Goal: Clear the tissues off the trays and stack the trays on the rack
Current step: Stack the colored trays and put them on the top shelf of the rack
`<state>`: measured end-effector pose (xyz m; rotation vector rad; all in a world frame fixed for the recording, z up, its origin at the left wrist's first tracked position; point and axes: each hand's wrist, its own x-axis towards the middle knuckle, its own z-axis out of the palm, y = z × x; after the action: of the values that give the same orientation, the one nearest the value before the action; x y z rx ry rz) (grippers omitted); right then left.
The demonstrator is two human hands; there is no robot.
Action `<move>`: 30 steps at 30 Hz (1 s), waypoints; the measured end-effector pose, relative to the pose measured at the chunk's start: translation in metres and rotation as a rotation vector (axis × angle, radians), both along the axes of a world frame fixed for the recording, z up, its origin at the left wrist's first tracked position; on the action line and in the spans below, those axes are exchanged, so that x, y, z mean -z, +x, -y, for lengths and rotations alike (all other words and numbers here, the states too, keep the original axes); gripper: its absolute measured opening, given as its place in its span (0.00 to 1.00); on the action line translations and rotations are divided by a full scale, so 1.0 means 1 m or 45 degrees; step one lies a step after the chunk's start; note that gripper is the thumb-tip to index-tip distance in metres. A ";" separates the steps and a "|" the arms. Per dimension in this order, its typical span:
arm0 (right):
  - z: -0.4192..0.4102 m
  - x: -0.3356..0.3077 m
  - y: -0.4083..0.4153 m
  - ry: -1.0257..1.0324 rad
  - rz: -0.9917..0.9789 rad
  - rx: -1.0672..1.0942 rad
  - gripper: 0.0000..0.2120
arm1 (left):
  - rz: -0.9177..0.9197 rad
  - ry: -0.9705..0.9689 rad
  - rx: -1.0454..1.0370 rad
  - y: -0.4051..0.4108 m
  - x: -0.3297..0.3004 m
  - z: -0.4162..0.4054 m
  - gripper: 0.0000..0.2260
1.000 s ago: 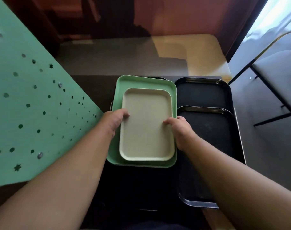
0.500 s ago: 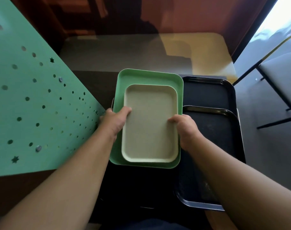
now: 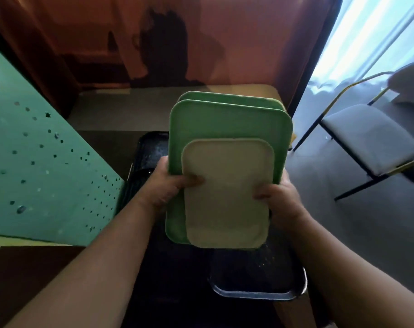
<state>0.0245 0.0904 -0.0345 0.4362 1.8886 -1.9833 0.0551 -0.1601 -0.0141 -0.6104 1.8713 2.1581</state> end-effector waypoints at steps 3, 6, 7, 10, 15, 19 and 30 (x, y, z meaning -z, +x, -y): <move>-0.033 -0.003 0.003 0.155 -0.122 0.074 0.33 | -0.144 -0.161 0.027 -0.001 0.004 -0.026 0.36; -0.059 0.003 0.007 0.334 -0.238 0.099 0.37 | -0.248 -0.342 -0.009 0.001 0.013 -0.050 0.37; -0.064 0.002 0.008 0.368 -0.274 0.104 0.37 | -0.277 -0.369 -0.021 0.002 0.018 -0.057 0.36; -0.072 0.000 0.010 0.367 -0.418 0.108 0.28 | -0.287 -0.367 -0.097 0.011 0.037 -0.073 0.34; -0.078 0.015 0.015 0.420 -0.483 0.077 0.28 | -0.271 -0.477 -0.124 0.028 0.049 -0.086 0.30; -0.082 0.033 0.024 0.527 -0.452 0.089 0.22 | -0.306 -0.539 -0.101 0.031 0.051 -0.091 0.26; -0.095 0.055 0.032 0.811 -0.512 -0.070 0.20 | -0.300 -0.566 -0.004 0.039 0.054 -0.087 0.29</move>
<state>0.0562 0.1851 -0.0895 0.1390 2.7512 -1.4703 0.0942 -0.0732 -0.0678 -0.4464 2.5075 1.8882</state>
